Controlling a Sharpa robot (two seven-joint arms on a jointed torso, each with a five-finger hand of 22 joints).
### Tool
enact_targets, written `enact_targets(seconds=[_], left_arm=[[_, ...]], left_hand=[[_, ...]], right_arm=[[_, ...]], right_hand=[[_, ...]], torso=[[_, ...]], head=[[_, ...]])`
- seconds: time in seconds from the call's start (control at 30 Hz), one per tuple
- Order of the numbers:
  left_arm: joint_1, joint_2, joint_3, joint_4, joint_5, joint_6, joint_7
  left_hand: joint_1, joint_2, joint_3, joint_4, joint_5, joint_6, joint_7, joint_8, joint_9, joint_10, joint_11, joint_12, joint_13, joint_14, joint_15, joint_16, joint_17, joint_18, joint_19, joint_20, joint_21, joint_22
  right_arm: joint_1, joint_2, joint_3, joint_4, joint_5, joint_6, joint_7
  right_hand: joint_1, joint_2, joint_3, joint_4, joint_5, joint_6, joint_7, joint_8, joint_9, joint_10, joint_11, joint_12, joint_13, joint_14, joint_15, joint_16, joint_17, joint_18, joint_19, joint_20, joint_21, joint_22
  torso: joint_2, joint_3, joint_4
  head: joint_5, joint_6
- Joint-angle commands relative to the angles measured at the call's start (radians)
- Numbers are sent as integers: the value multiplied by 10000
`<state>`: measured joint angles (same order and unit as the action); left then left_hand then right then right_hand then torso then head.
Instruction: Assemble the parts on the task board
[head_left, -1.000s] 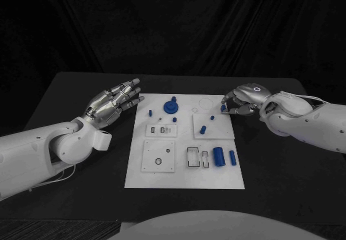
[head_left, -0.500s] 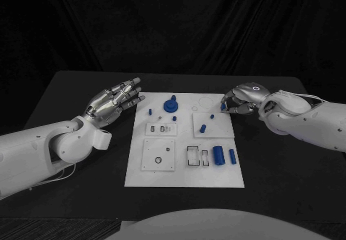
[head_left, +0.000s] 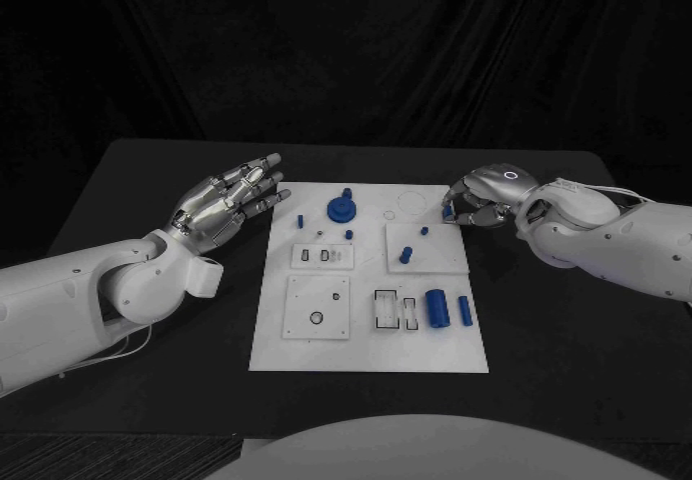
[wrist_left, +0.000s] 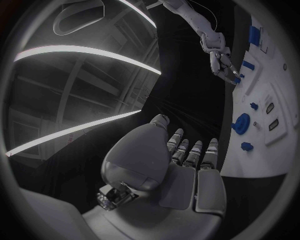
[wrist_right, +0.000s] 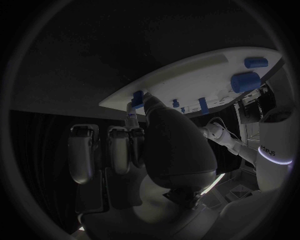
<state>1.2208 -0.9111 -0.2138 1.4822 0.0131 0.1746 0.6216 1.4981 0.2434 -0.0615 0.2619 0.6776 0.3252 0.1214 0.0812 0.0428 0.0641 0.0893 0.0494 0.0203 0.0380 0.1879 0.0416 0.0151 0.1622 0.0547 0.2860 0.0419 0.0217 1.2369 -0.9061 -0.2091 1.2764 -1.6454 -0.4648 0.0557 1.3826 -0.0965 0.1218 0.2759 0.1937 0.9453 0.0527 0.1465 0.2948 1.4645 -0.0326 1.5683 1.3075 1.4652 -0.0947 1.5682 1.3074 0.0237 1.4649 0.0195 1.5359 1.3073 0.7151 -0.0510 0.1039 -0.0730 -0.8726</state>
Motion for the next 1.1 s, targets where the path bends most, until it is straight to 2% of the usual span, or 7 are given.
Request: enact_targets(seconds=[0.03, 0.37, 0.5, 0.6, 0.7, 0.93, 1.1], left_arm=[[-17, 13, 10, 17, -5, 145, 83], [-23, 31, 10, 0, -5, 168, 49], [-25, 23, 10, -3, -5, 167, 37], [-26, 17, 10, -10, -5, 152, 25], [-27, 17, 10, -15, -5, 132, 11], [-27, 39, 10, -28, -5, 87, -14], [-27, 91, 10, -59, -5, 99, -25]], left_hand=[[55, -33, 48, -8, 34, -54, 15, 38, -3, 3, 39, 66, 9, -4, 82, 66, 17, 91, -10, 45, 35, -3], [55, -33, 48, -8, 34, -54, 15, 38, -3, 3, 39, 66, 9, -4, 82, 66, 17, 91, -10, 45, 35, -3], [55, -33, 48, -8, 34, -54, 15, 38, -3, 3, 39, 66, 9, -4, 82, 66, 17, 91, -10, 45, 35, -3], [55, -33, 48, -8, 34, -54, 15, 38, -3, 3, 39, 66, 9, -4, 82, 66, 17, 91, -10, 45, 35, -3], [54, -39, 66, -10, 35, -42, 20, 43, 0, 8, 44, 74, 11, 3, 86, 74, 18, 84, -7, 45, 38, -3], [53, -43, 72, -11, 36, -20, 21, 51, 3, 13, 44, 79, 13, 7, 88, 80, 20, 82, -2, 45, 41, -1], [51, -51, 81, -11, 37, -11, 22, 56, 5, 20, 45, 87, 15, 9, 89, 82, 20, 78, 3, 44, 44, 0]], right_arm=[[-29, 7, 5, -8, -16, 4, -175], [-31, 19, 5, 28, -16, -203, -298], [-28, -14, 6, 122, -16, -430, -362], [-9, -79, 8, 325, -16, -498, -471], [93, -151, 9, 664, -16, -604, -600], [570, -246, 11, 1871, -58, -836, -999], [846, -26, 13, 2787, -736, -1064, -1626]], right_hand=[[123, 46, 63, -47, 103, 147, -16, 81, 46, 1063, 71, 25, 2633, 1056, 46, 26, 2634, -121, 790, 48, -62, 2481], [475, 249, 166, -324, 547, 330, -5, 162, 201, 1063, 73, 25, 2633, 1056, 46, 26, 2634, -116, 780, 46, -81, 2475], [707, 338, 245, -551, 1164, 464, 20, 219, 311, 1063, 90, 25, 2633, 1056, 54, 26, 2634, -114, 775, 48, -89, 2473], [718, 359, 253, -575, 1257, 487, 29, 227, 333, 1063, 92, 25, 2633, 1056, 59, 26, 2634, -108, 761, 52, -113, 2464], [685, 344, 229, -566, 1237, 491, 48, 227, 343, 1063, 100, 25, 2633, 1056, 66, 26, 2634, -106, 755, 56, -121, 2461], [669, 344, 221, -562, 1229, 495, 57, 227, 349, 1063, 103, 25, 2633, 1056, 73, 26, 2634, -97, 735, 60, -153, 2449], [677, 321, 206, -629, 1331, 557, 51, 253, 388, 1063, 101, 25, 2633, 1056, 96, 26, 2634, -98, 738, 76, -151, 2450]], torso=[[2, -1, 2], [-4, 4, 1], [1, 3, 5], [0, 3, 4], [1, 3, -1], [-1, 1, -27], [-18, -14, -15]], head=[[0, 0], [20, 0], [43, 0], [49, 0], [49, 0], [155, 0], [173, 0]])
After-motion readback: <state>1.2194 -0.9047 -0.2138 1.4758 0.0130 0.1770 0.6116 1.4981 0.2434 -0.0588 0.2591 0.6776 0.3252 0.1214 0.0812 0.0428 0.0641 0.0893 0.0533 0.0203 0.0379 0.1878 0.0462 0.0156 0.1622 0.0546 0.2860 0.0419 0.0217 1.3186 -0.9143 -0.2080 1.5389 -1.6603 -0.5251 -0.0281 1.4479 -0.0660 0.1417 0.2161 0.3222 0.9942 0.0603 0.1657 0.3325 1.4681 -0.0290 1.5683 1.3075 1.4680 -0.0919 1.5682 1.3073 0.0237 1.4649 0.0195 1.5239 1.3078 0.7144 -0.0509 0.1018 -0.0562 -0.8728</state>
